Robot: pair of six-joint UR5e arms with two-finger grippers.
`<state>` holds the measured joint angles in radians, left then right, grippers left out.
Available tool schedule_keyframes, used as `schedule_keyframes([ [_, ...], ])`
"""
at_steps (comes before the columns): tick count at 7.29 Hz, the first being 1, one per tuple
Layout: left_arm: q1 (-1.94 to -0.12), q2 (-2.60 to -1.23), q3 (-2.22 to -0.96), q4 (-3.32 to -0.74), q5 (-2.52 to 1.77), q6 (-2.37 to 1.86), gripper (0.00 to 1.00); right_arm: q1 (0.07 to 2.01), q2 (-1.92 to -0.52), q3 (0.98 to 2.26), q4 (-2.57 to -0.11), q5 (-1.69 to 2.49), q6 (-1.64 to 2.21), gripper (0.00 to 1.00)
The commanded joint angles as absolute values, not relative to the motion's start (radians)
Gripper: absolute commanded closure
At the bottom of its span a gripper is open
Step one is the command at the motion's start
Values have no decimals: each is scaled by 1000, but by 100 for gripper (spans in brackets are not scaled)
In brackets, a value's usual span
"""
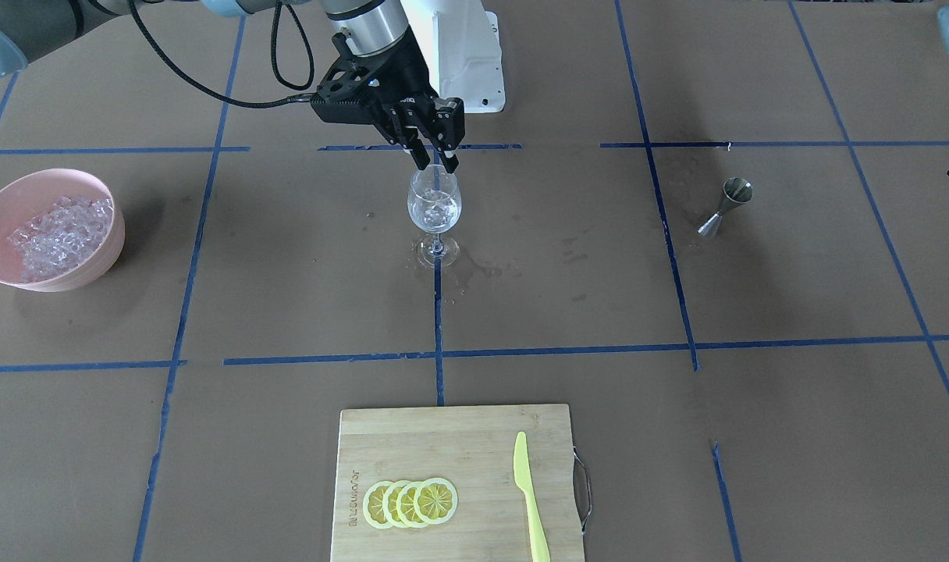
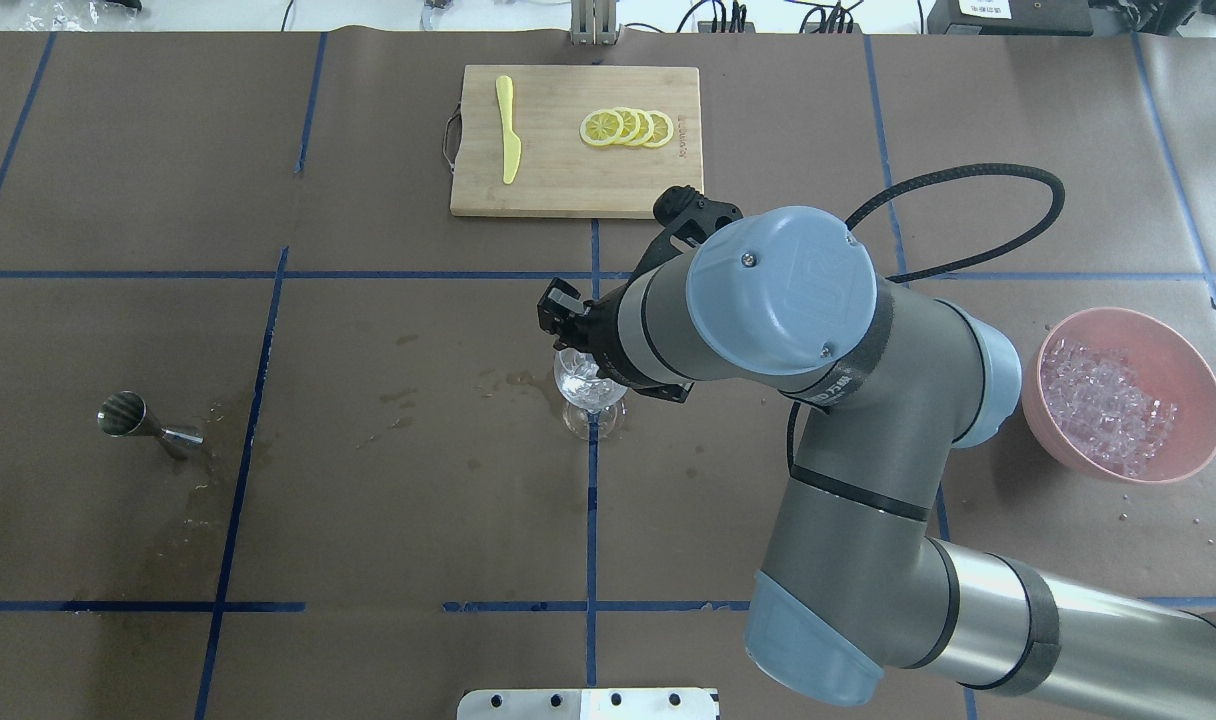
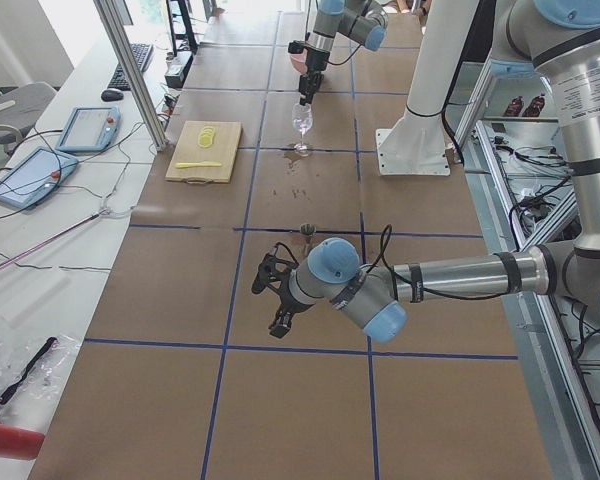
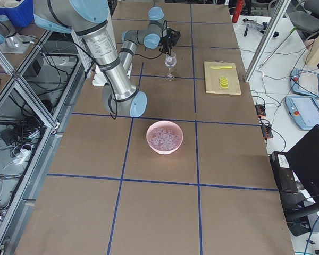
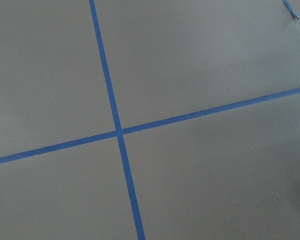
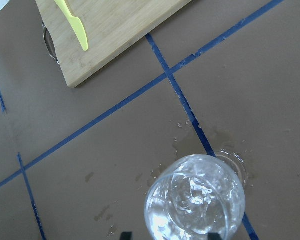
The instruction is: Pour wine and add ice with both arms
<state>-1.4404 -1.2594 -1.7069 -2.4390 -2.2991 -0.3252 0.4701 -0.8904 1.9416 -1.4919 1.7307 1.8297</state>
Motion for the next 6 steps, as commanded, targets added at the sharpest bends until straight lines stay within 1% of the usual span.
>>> schedule_keyframes([
  [1, -1440, -1259, -1703, -2439, -2298, -325, 0, 509, -913, 1966, -1493, 1741, 1819, 0],
  [3, -1439, -1264, -1689, -2437, -2296, -325, 0, 599, -1088, 2095, -1490, 1825, 1736, 0],
  [4, -1439, -1264, -1686, -2436, -2296, -325, 0, 673, -1194, 2121, -1488, 1895, 1627, 0],
  [6, -1439, -1269, -1683, -2434, -2296, -325, 0, 855, -1380, 2122, -1480, 2013, 1260, 0],
])
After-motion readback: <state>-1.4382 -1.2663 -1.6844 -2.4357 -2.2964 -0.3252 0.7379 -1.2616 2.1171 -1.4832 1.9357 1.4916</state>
